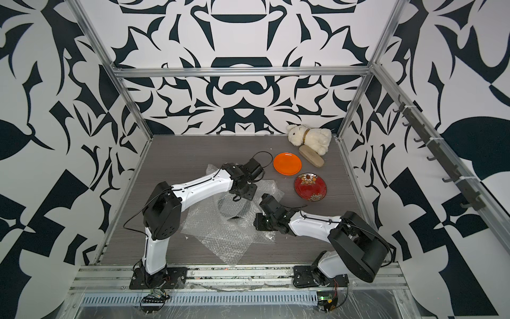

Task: Unpack dinner plates from bubble wrap
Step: Unwrap the bubble wrap.

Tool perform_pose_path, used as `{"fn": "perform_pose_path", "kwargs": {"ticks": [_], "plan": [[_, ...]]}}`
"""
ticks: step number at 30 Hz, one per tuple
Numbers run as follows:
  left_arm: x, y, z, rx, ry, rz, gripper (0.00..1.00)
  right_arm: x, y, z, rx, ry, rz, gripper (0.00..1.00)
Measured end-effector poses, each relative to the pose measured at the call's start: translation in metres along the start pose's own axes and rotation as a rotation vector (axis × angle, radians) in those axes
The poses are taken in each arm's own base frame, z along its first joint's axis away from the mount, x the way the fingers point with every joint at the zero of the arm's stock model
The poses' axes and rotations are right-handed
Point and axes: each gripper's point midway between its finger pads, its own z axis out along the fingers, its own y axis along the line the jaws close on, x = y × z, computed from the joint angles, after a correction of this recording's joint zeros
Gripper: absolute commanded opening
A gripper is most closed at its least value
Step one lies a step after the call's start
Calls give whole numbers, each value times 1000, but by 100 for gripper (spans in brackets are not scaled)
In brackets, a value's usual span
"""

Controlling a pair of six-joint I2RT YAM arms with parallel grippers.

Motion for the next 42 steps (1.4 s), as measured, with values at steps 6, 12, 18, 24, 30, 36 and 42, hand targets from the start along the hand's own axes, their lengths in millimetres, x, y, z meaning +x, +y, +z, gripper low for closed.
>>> {"fn": "perform_pose_path", "kwargs": {"ticks": [6, 12, 18, 24, 30, 36, 42], "plan": [[5, -5, 14, -29, 20, 11, 64, 0, 0, 0, -1, -1, 0, 24], [6, -3, 18, -46, 21, 12, 56, 0, 0, 0, -4, -2, -1, 25], [5, -1, 19, -63, 11, 12, 45, 0, 1, 0, -6, 0, -1, 24], [6, -1, 22, -67, 17, 22, 46, 0, 1, 1, -7, 0, -1, 25], [8, -1, 28, -74, 24, 31, 26, 0, 1, 1, -9, 2, -1, 24], [8, -3, 29, -77, 16, 40, 3, 0, 1, 1, -9, 2, -1, 24], [15, -2, 27, -72, 9, 52, 0, 0, 1, 2, -8, 2, 0, 24]]}}
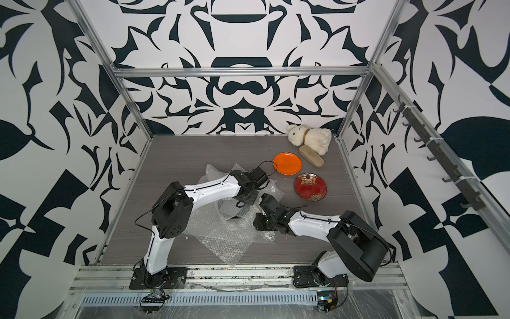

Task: Unpack dinner plates from bubble wrap
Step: Unwrap the bubble wrap.

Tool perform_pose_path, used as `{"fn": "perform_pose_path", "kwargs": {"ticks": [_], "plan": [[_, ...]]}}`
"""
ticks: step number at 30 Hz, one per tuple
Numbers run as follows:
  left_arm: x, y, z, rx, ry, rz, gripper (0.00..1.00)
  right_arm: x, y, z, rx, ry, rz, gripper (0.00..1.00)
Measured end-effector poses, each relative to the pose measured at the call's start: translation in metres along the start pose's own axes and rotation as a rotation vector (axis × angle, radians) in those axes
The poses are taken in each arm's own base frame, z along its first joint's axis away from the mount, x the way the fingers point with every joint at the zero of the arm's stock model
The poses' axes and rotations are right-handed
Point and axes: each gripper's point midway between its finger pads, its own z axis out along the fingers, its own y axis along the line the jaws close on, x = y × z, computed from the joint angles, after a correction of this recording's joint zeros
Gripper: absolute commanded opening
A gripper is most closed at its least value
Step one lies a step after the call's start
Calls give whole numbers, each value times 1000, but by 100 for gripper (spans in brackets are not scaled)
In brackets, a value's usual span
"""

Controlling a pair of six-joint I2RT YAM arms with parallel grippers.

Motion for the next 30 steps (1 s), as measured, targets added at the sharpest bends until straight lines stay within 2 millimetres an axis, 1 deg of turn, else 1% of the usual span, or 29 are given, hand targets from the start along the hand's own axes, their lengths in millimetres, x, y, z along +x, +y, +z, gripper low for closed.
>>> {"fn": "perform_pose_path", "kwargs": {"ticks": [3, 9, 14, 17, 22, 27, 30], "plan": [[0, 4, -12, 11, -28, -8, 0, 0, 0, 0, 0, 0, 0, 24], [-6, 12, -45, 46, -112, -36, 0, 0, 0, 1, 1, -1, 0, 24], [1, 22, -67, 70, -160, -63, 0, 0, 0, 1, 2, 1, 1, 24], [11, 30, -78, 78, -175, -81, 0, -1, 0, 1, 2, -1, 1, 24], [30, 44, -89, 78, -187, -122, 0, -1, 0, 1, 4, -2, 0, 24], [53, 62, -93, 54, -184, -177, 0, -1, 0, 1, 7, 1, 1, 24], [70, 77, -93, 15, -173, -219, 0, -1, 0, 2, 9, 2, 1, 24]]}}
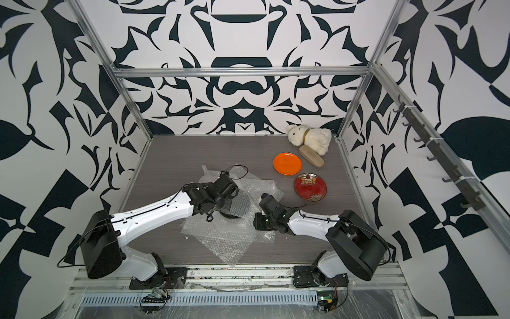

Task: Unpack dinner plates from bubble wrap
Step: Unwrap the bubble wrap.

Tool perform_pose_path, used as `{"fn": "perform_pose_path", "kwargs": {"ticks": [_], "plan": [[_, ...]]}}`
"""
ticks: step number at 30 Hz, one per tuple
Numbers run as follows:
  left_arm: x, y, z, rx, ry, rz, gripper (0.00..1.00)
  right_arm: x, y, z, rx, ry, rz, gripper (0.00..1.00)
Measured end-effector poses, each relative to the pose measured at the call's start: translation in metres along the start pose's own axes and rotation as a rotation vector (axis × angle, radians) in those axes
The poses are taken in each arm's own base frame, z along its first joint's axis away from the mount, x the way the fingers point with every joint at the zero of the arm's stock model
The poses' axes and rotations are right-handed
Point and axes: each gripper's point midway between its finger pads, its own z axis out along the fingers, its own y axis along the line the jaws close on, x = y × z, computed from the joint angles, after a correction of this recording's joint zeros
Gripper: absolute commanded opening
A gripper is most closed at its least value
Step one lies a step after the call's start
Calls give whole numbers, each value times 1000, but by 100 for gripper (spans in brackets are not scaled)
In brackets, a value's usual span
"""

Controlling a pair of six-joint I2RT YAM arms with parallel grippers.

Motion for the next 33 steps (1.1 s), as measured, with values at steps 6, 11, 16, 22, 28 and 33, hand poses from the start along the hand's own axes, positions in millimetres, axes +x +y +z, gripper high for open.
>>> {"fn": "perform_pose_path", "kwargs": {"ticks": [6, 11, 16, 22, 28, 33], "plan": [[22, 40, 1, -89, 16, -94, 0, 0, 0, 0, 6, 1, 0, 25], [42, 67, 9, -137, 46, -164, 0, -1, -1, -1, 10, 0, -1, 24], [54, 89, 12, -137, 44, -256, 0, -1, -1, -1, 15, 1, -3, 25], [61, 95, 18, -112, 49, -307, 0, -1, -2, -3, 30, 11, -23, 28], [60, 88, 22, -83, 53, -312, 0, -2, 0, -12, 59, 24, -70, 32], [63, 88, 26, -83, 58, -315, 0, -11, 12, -26, 41, 7, -126, 36]]}}
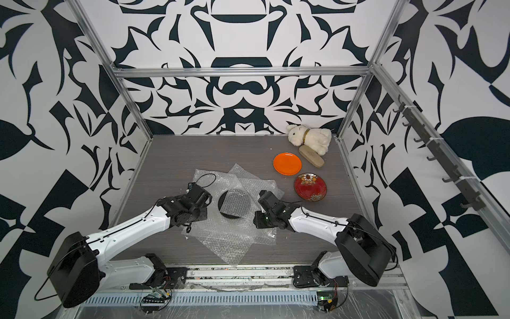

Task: Unpack dinner plates from bubble wrap
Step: Unwrap the bubble wrap.

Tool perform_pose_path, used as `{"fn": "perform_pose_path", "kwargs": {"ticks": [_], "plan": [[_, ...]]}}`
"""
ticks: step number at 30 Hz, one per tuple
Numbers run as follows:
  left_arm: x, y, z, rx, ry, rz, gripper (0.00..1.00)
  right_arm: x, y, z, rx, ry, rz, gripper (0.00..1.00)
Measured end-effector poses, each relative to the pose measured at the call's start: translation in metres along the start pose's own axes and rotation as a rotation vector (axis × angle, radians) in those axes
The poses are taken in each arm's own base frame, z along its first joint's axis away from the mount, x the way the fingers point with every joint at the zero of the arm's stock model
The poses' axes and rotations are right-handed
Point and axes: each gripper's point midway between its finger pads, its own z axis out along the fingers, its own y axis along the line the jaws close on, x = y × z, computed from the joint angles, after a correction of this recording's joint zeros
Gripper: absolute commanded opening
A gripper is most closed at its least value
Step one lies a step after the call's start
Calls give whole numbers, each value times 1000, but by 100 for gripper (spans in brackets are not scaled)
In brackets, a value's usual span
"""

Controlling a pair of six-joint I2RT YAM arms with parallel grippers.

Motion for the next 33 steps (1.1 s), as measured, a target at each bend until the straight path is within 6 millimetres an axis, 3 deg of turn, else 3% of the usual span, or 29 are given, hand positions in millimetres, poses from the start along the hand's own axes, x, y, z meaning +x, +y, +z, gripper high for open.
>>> {"fn": "perform_pose_path", "kwargs": {"ticks": [7, 13, 21, 33], "plan": [[5, 3, 3, -8, 9, 0, 0, -19, 24, -15, -26, -25, -101, 37], [4, 2, 4, -4, 7, -2, 0, -44, 61, -18, -19, -38, -242, 36], [8, 4, 8, 0, 6, -6, 0, -58, 94, 11, 23, 11, -379, 33], [16, 4, 12, 43, -11, -32, 0, -54, 106, 60, 53, 93, -417, 31]]}}
